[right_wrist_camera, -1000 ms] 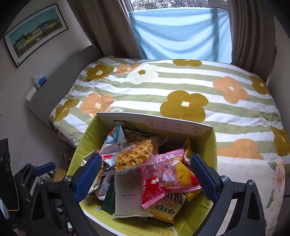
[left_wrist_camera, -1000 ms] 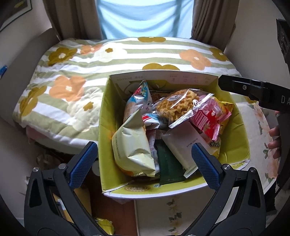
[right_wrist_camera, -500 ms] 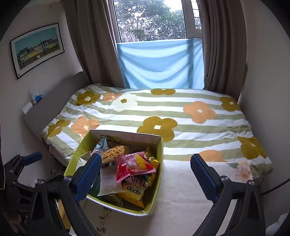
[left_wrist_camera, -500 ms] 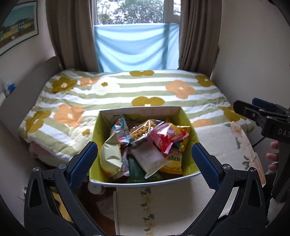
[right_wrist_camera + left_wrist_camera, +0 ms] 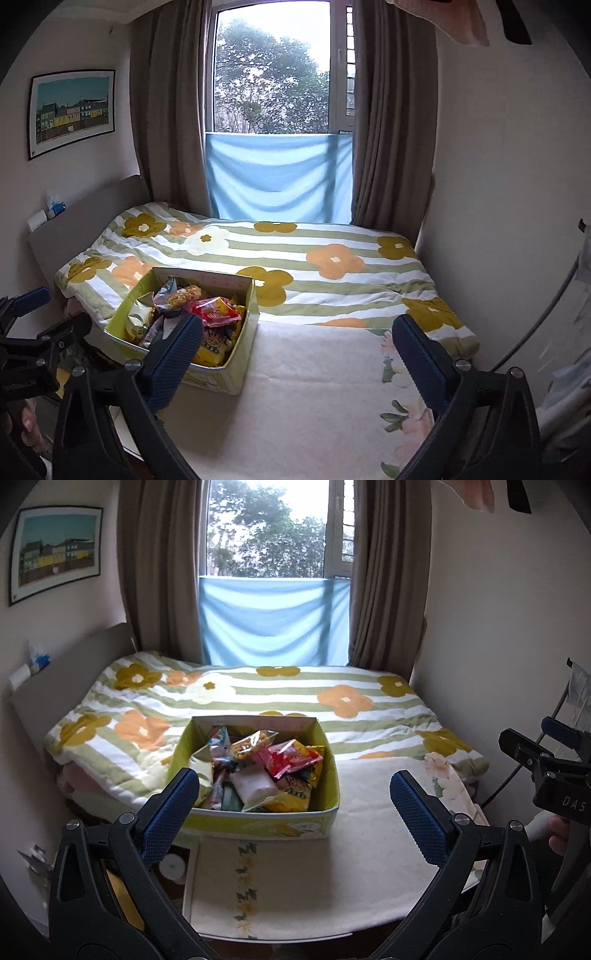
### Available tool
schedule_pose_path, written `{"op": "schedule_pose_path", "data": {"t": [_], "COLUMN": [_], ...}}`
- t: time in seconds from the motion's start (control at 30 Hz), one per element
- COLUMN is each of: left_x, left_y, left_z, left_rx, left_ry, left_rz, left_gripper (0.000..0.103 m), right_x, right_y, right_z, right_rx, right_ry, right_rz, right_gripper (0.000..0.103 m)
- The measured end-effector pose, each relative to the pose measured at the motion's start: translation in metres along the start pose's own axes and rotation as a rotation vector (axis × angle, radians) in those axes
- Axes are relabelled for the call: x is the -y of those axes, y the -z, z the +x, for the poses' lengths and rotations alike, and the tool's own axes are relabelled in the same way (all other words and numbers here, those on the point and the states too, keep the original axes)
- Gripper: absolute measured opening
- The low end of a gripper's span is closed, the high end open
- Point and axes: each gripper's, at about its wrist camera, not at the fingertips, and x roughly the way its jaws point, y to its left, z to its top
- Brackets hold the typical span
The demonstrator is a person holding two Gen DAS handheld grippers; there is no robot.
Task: Organize snacks
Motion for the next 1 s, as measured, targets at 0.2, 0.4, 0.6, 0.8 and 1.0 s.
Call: {"op": "schedule_pose_path", "data": {"t": [0.2, 0.4, 0.6, 0.8, 1.0], "left_x": [0.017, 0.024, 0.028, 0.034, 0.038], "left_y": [0.021, 0.027, 0.027, 0.027, 0.028], "left_z": [-0.023, -0.033, -0.036, -0.036, -0.034], "left_rx": [0.034, 0.043, 0.051, 0.053, 0.053], "left_ry": [-0.007, -0.016, -0.017, -0.02, -0.019], "left_rz": [0.011, 0.007, 0.004, 0.017, 0.022], "left_gripper": [0.103, 0.103, 0.103, 0.103, 0.103], "right_x": [0.019, 0.021, 0.021, 0.023, 0.024], "right_y": [0.026, 0.035, 0.037, 0.041, 0.042], "right_z": [-0.021, -0.03, -0.031, -0.034, -0.035], "right_rx": [-0.01, -0.004, -0.005, -0.007, -0.007], "right_ry": [0.026, 0.022, 0.022, 0.017, 0.017], "right_rz": [0.052, 0.062, 0.065, 0.075, 0.077], "right_gripper": [0.102, 0.102, 0.102, 0.102, 0.102]}}
